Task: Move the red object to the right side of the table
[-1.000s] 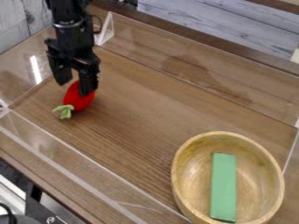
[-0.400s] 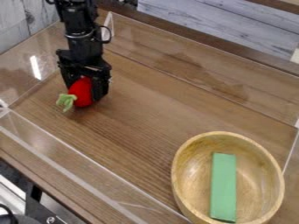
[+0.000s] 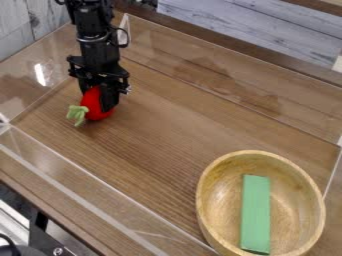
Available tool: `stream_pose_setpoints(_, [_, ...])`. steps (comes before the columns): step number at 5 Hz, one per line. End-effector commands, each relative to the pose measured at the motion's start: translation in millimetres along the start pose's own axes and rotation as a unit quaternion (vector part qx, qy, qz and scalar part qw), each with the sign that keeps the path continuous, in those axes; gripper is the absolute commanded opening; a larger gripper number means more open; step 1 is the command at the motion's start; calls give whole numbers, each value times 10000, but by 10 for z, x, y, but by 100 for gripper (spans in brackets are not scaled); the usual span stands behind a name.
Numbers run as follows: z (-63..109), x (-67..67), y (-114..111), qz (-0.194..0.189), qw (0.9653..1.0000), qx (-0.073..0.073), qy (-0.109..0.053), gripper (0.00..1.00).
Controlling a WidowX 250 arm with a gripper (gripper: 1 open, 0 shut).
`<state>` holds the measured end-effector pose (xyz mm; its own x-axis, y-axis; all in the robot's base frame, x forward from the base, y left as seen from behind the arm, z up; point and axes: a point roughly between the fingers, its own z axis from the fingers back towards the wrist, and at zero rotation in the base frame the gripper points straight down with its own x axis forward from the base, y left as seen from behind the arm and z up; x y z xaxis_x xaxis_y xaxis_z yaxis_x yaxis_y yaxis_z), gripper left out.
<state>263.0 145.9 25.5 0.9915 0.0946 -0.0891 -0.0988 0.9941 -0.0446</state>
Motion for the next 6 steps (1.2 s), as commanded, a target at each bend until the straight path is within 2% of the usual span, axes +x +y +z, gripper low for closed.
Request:
stream_pose_setpoints(1, [26,-46,-105,-16,10000,-48,-82,100])
stream_pose_setpoints(2, [94,81,5,74,9999,-120,-24,100])
stream_pose_setpoints(3, [155,196,128,154,9997,-197,3,0])
stream_pose_setpoints(5, [73,117,-54,-115,9992,-364,110,0])
stream_pose_setpoints(6, [61,84,-145,-231,9985,-464,159,100])
